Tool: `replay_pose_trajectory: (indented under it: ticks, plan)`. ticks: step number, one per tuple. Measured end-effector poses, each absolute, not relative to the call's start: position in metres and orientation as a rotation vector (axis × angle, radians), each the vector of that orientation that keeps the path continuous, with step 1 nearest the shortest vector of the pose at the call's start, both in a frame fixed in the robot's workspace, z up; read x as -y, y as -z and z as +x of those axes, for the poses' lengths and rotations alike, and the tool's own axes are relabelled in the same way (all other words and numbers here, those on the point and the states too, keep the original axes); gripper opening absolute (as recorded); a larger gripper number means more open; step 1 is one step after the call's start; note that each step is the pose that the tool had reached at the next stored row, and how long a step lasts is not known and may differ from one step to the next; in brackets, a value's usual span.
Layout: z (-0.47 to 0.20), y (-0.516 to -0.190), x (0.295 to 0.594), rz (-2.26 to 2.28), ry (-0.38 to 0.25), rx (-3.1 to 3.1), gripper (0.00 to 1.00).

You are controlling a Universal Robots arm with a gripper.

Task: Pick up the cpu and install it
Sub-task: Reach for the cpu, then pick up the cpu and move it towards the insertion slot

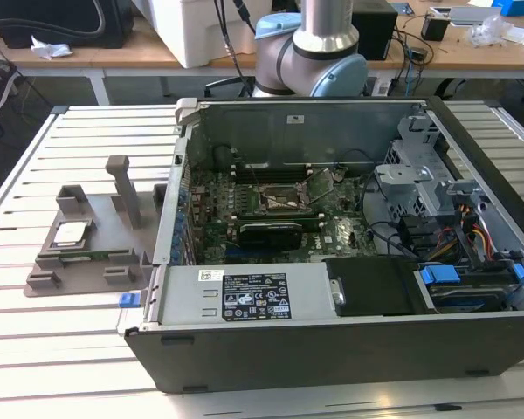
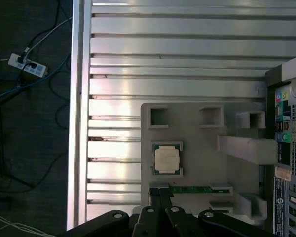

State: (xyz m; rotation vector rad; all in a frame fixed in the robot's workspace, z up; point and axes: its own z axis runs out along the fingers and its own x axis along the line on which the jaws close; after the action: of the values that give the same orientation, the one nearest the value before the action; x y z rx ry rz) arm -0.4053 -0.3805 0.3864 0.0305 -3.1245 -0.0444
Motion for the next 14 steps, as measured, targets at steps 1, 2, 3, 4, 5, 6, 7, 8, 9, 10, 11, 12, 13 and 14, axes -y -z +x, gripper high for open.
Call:
replay_pose_trajectory:
  ticks: [1,2,3,4,5,6,7,8,9,10,11,12,13,14]
  plan:
    - [-0.4053,-0.3864,0.3805,0.031,0.044,3.124,0.11]
    - [-0.4053,-0.3864,0.3805,0.033,0.044,3.124,0.11]
    - [-0.4053,-0.3864,0.3805,0.034,0.044,3.124,0.11]
    - [-0.4053,-0.3864,0.3805,0.035,0.044,3.124,0.11]
    - [-0.4053,-0.3864,0.3805,0.035,0.044,3.124,0.11]
    - [-0.4053,-0.3864,0.3805,0.036,0.044,3.124,0.11]
    - [-0.4053,-0.3864,0.3805,0.037,0.044,3.124,0.11]
    - [-0.4053,-0.3864,0.3805,0.037,0.044,3.124,0.11]
    - [-0.4053,-0.3864,0.3805,0.039,0.044,3.124,0.11]
    - [-0.4053,-0.3864,0.3805,0.040,0.044,3.124,0.11]
    - [-0.4053,-0.3864,0.3805,0.041,0.044,3.124,0.11]
    - [-0.4053,-0.3864,0.3805,0.043,0.044,3.124,0.11]
    - [-0.4053,-0.3864,0.3805,0.044,0.044,3.124,0.11]
    - [-0.4053,-0.3864,0.3805,0.045,0.044,3.124,0.11]
